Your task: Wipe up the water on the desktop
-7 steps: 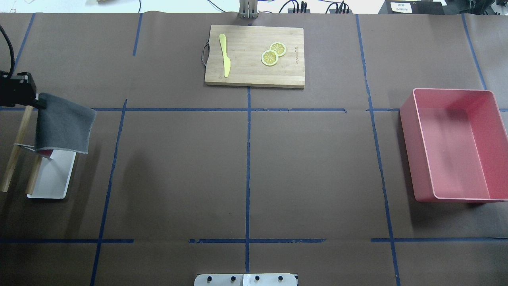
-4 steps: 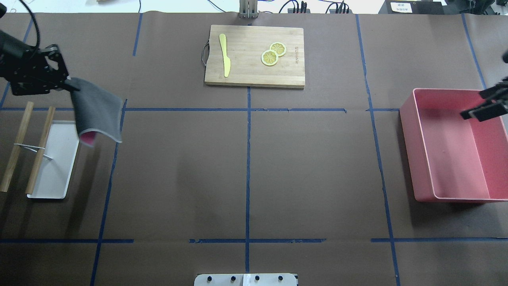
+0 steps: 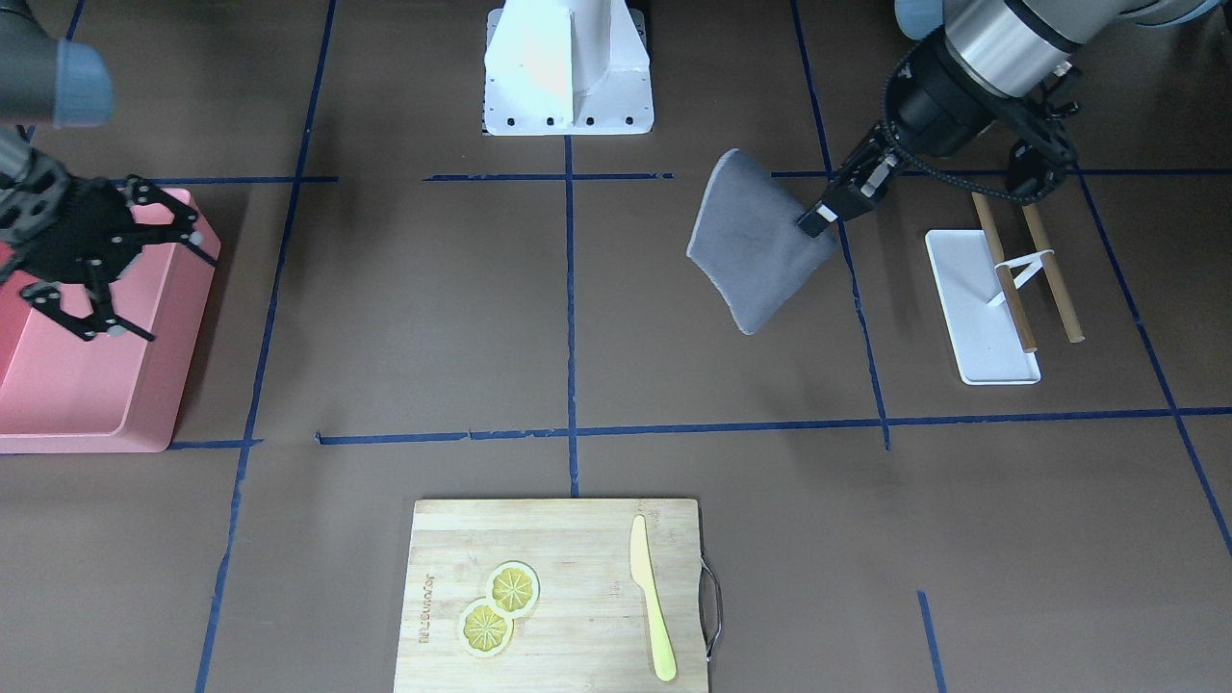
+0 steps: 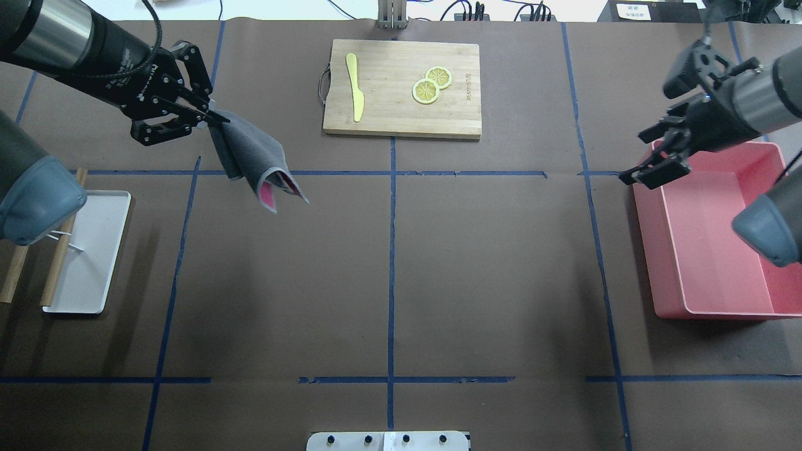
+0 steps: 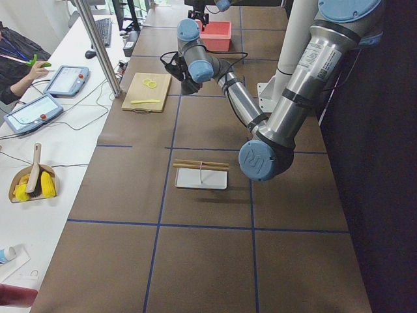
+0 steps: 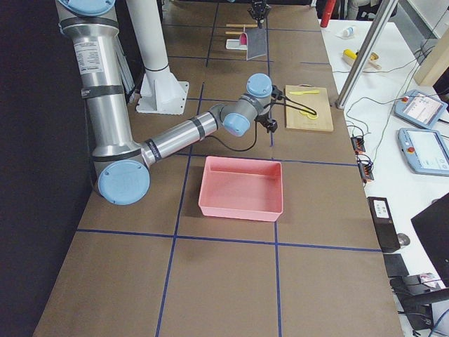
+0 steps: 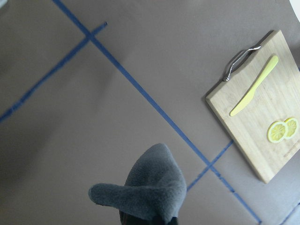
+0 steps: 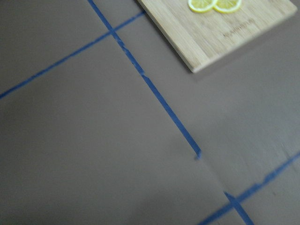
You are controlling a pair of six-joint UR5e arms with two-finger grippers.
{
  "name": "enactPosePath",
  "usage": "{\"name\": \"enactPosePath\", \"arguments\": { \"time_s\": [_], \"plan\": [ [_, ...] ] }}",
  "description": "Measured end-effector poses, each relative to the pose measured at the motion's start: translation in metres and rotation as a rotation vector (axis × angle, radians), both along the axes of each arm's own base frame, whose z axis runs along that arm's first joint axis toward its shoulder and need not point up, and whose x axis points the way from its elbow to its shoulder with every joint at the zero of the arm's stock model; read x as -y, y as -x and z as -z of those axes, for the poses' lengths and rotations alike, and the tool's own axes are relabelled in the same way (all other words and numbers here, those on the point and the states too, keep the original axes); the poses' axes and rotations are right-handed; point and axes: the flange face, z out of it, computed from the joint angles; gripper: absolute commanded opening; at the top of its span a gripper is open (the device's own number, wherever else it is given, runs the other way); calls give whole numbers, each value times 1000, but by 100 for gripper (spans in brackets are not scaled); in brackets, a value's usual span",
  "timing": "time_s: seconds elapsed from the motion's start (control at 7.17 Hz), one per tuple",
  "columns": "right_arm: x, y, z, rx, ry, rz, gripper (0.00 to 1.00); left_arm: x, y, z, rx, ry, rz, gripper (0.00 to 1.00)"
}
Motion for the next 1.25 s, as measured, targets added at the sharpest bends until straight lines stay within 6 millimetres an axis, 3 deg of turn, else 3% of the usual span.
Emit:
{"name": "enactPosePath", "arguments": {
  "time_s": [0.42,0.7,0.98,1.25],
  "plan": [
    [-19,90,88,54,-151,58,100,1,-20,48,-86,191,84,2],
    [-39,130,129,93,-201,55,100,-9,-55,77,-120,240,159,2],
    [-61,154,152,165,-216,30,100,-14,-83,90,-177,275,204,2],
    [-72,165,162,203,-220,22,99,-22,-103,95,-209,292,191,2]
  ]
}}
